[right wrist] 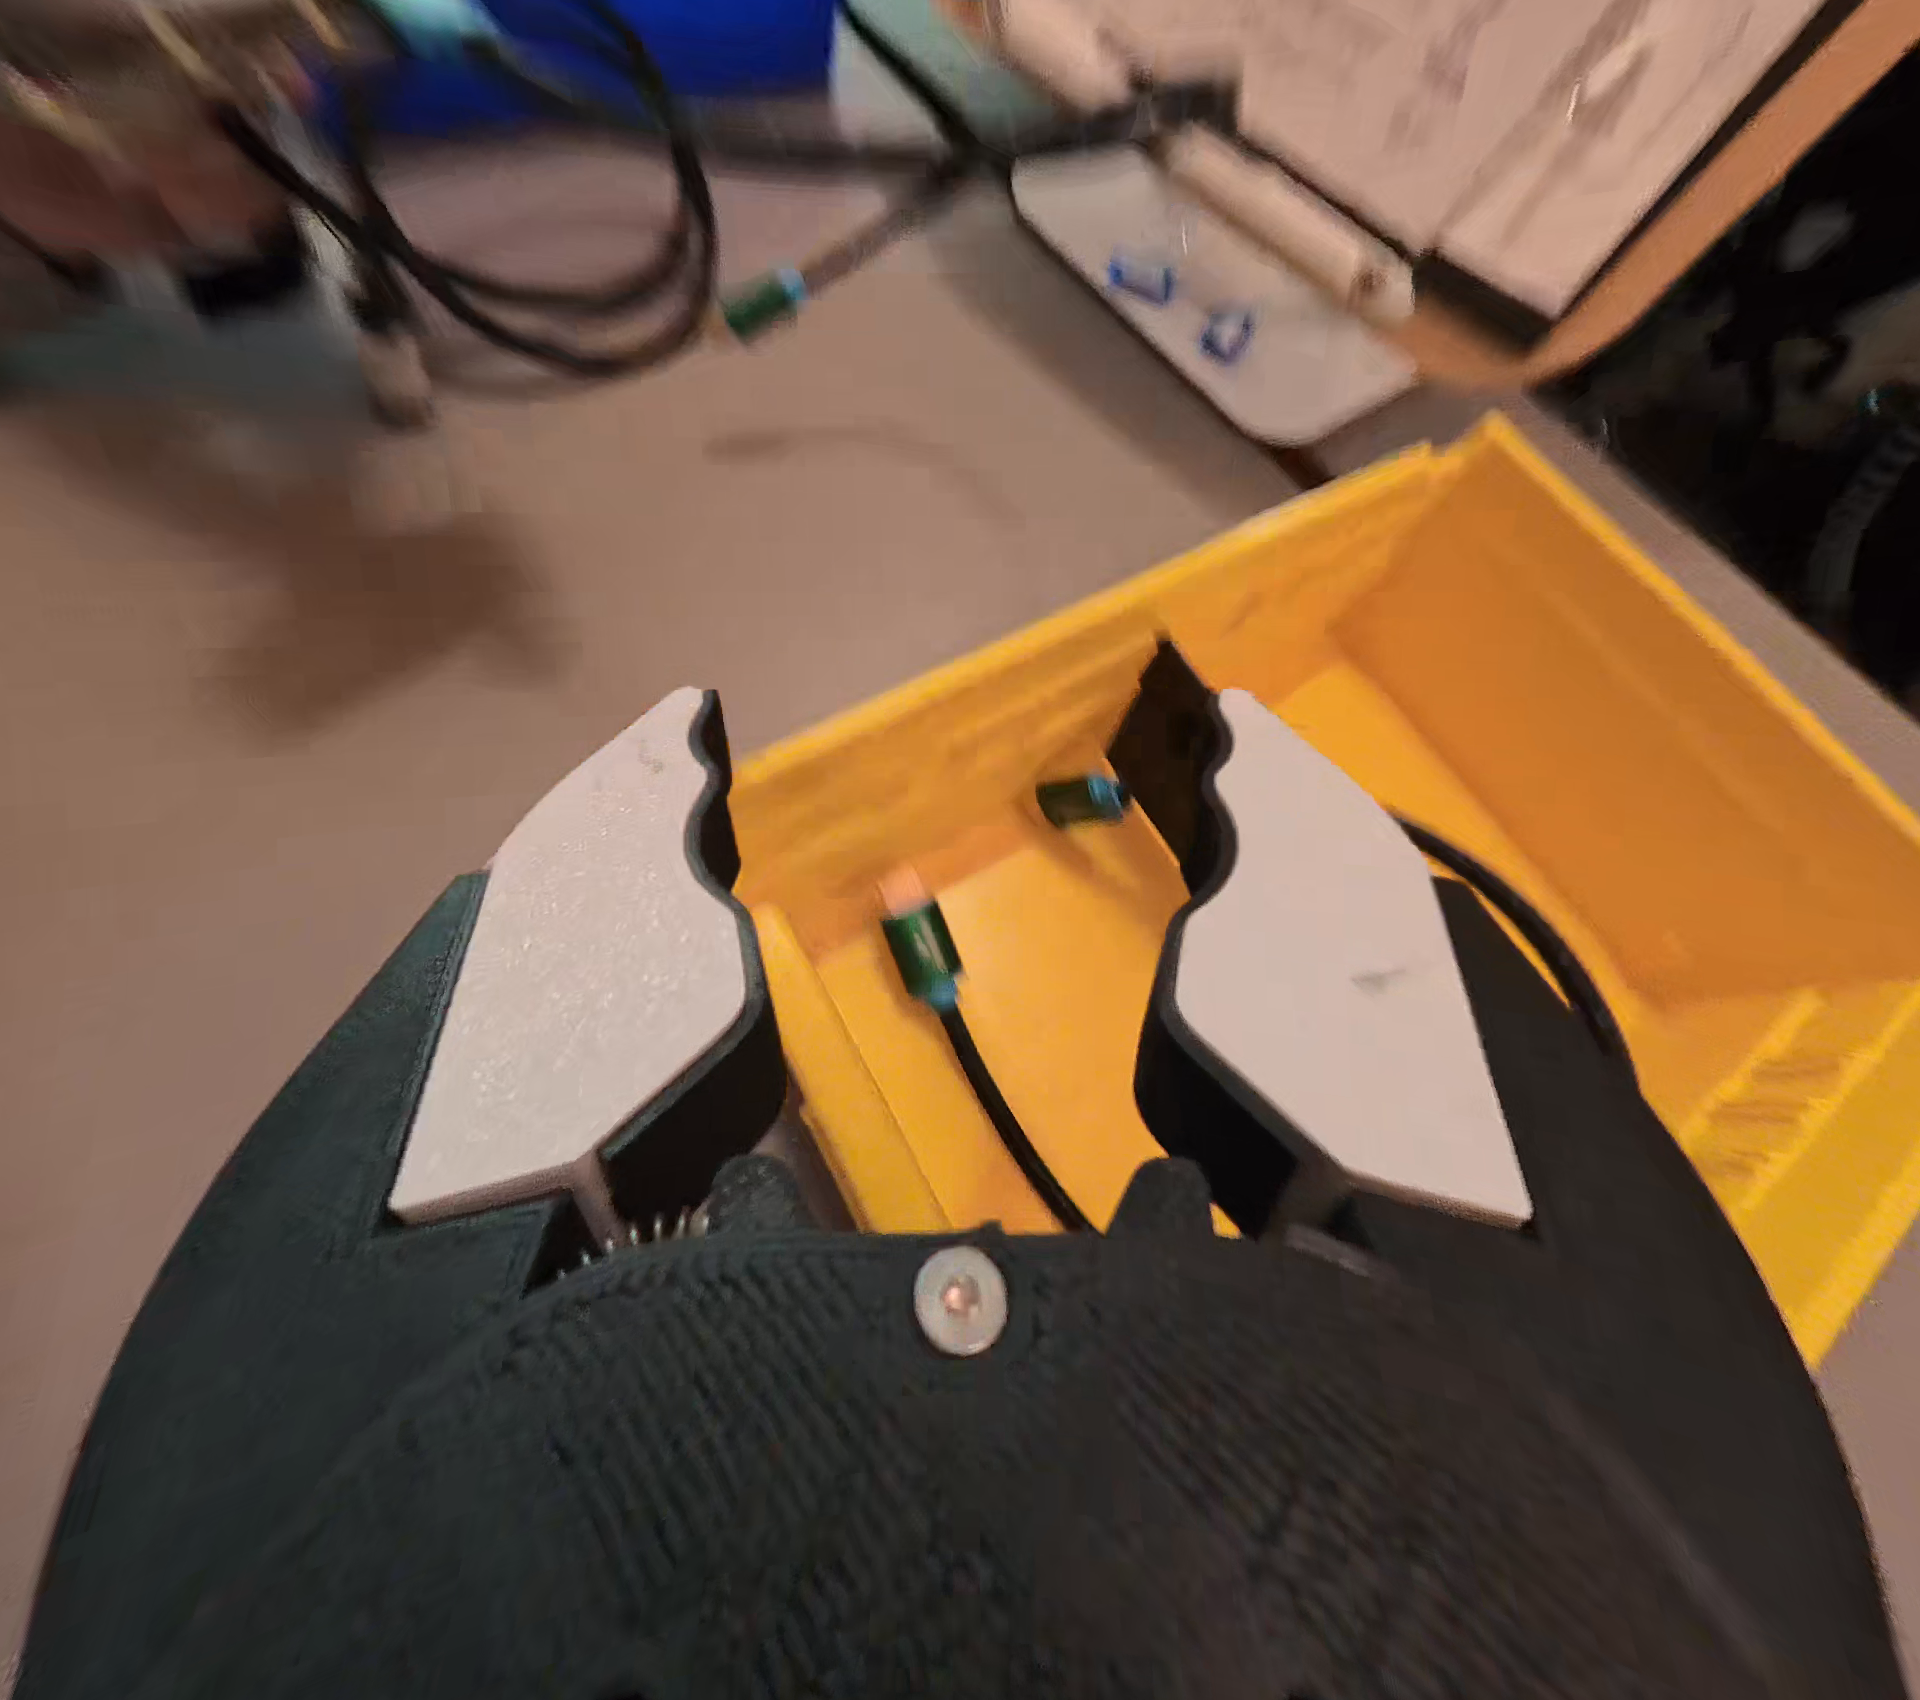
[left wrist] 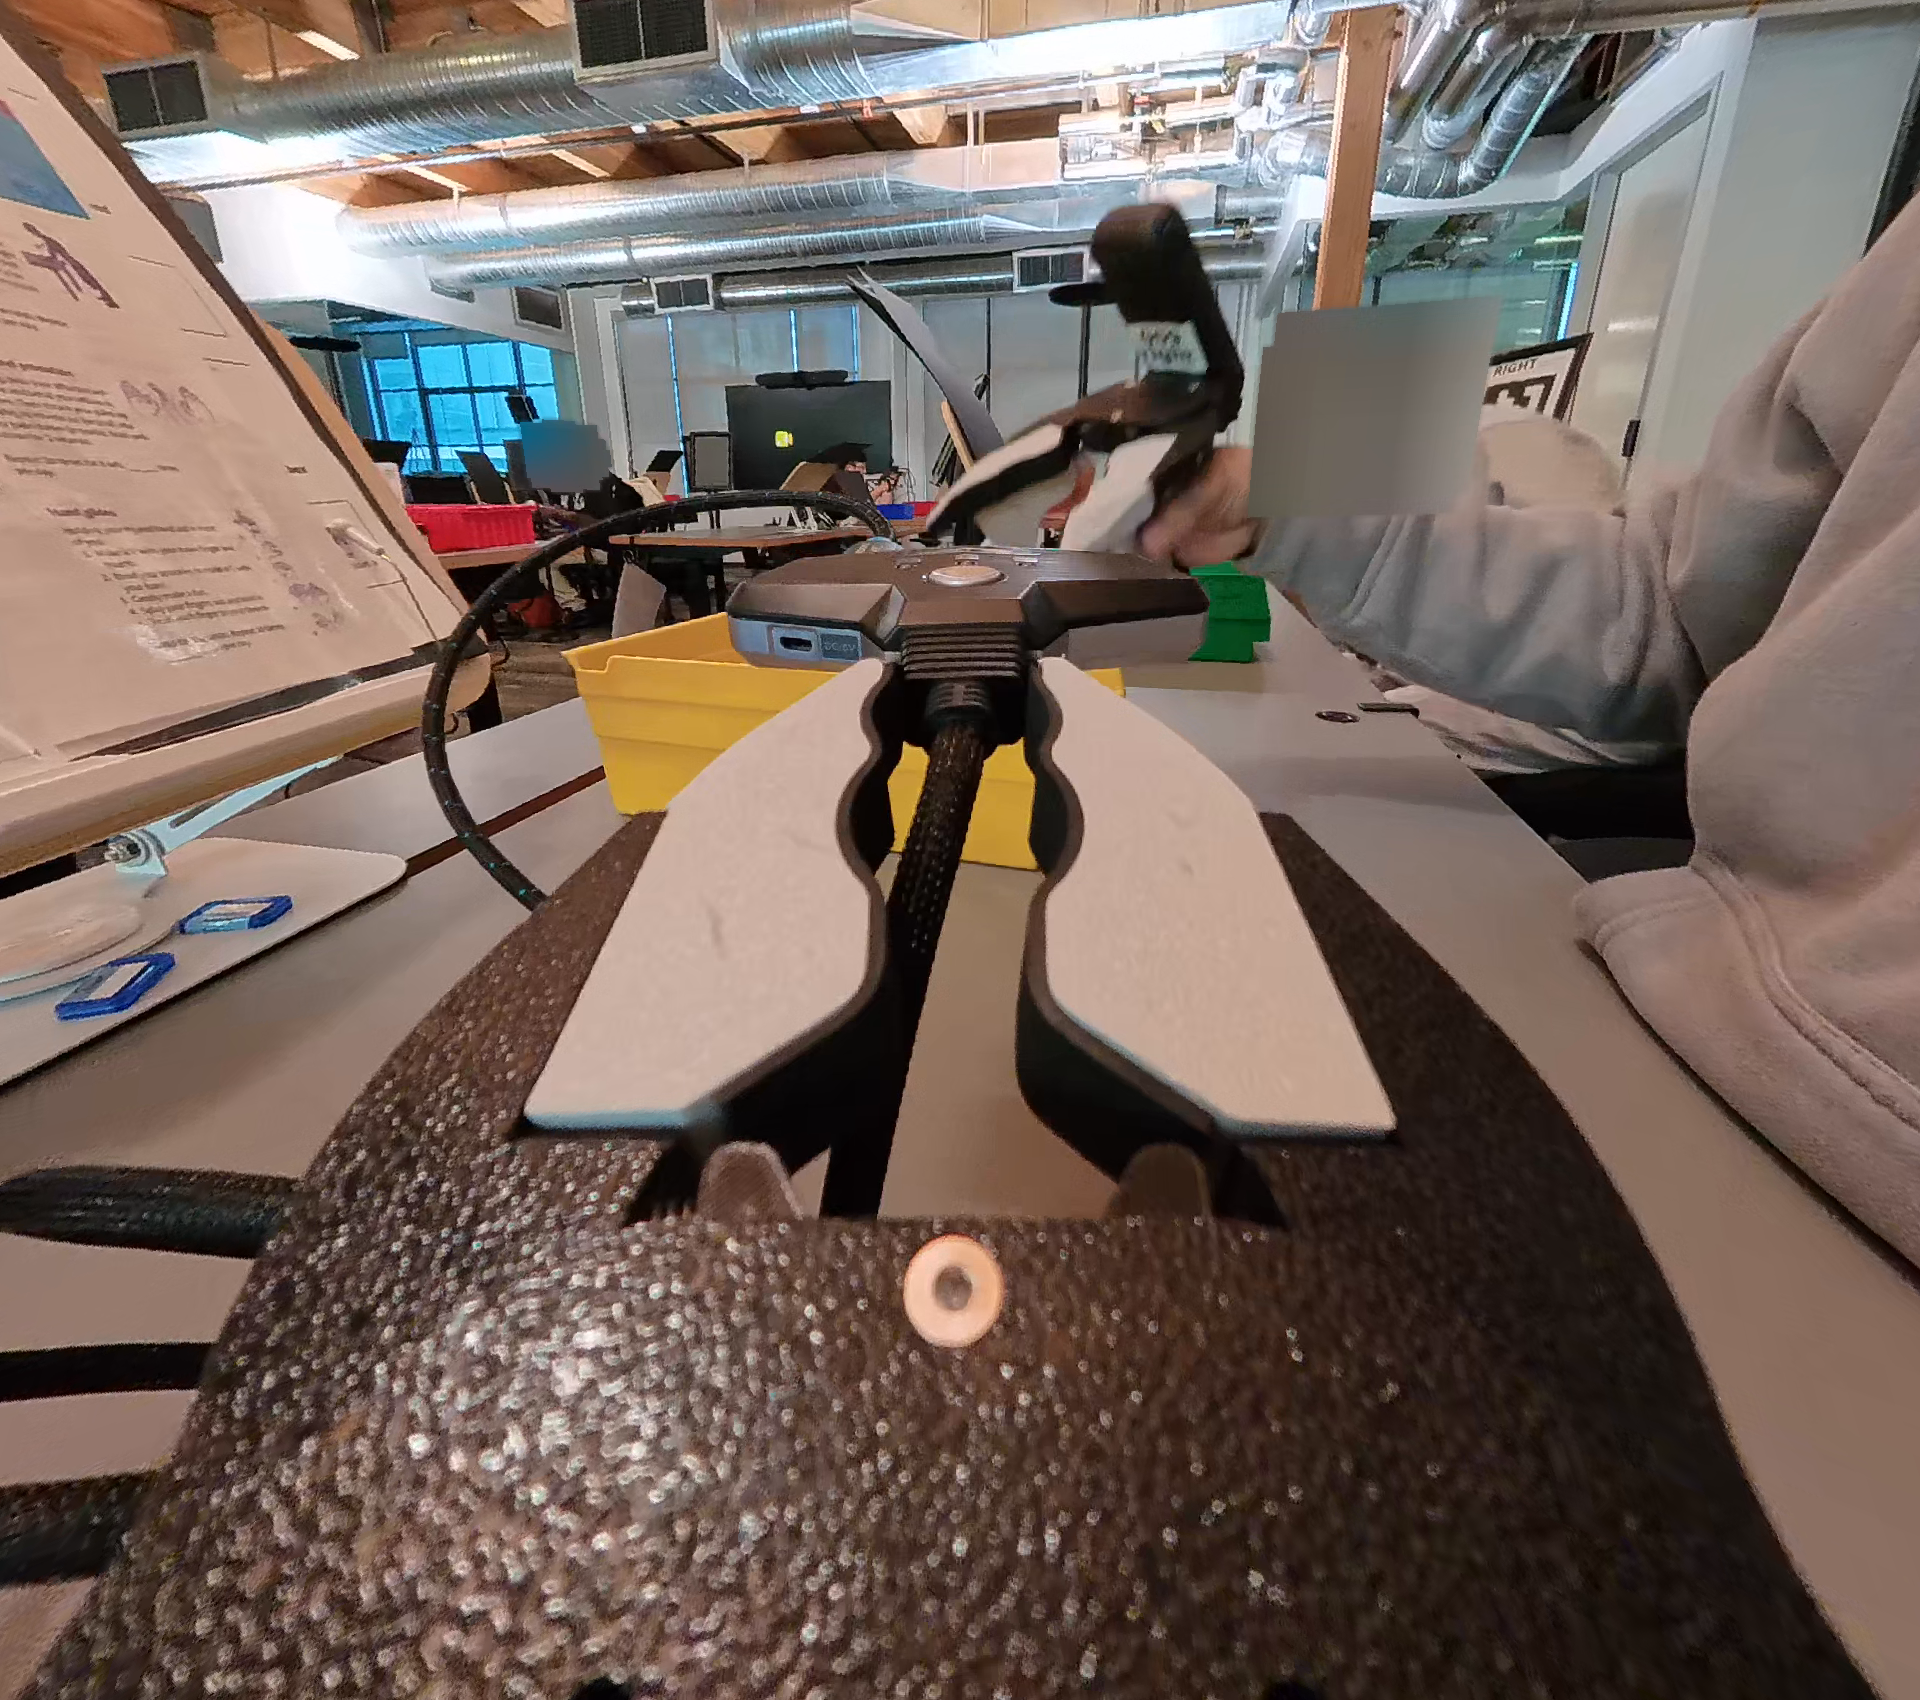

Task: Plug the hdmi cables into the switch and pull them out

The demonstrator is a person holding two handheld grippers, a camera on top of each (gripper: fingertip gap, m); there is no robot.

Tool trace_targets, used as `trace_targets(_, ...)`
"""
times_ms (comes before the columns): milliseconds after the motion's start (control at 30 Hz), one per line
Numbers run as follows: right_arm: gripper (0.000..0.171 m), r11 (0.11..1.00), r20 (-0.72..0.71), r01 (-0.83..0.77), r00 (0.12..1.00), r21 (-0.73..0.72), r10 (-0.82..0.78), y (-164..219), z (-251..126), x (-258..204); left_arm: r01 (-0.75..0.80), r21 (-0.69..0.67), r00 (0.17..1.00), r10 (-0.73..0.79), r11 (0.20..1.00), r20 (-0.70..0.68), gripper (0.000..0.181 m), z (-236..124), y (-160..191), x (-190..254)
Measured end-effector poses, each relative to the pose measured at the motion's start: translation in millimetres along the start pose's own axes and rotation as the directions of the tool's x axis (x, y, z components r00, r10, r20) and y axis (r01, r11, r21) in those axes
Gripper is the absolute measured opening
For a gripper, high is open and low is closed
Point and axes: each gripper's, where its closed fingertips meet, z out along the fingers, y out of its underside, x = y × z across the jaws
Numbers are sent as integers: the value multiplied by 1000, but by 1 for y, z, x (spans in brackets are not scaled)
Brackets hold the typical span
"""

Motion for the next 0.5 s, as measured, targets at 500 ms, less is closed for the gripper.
trace_targets(500, 53, 962, 392, 272, 889, -40, -235, -101, 38, -121, -38, -120, 982, 15, 992, -190, 22, 27, -4, 23)
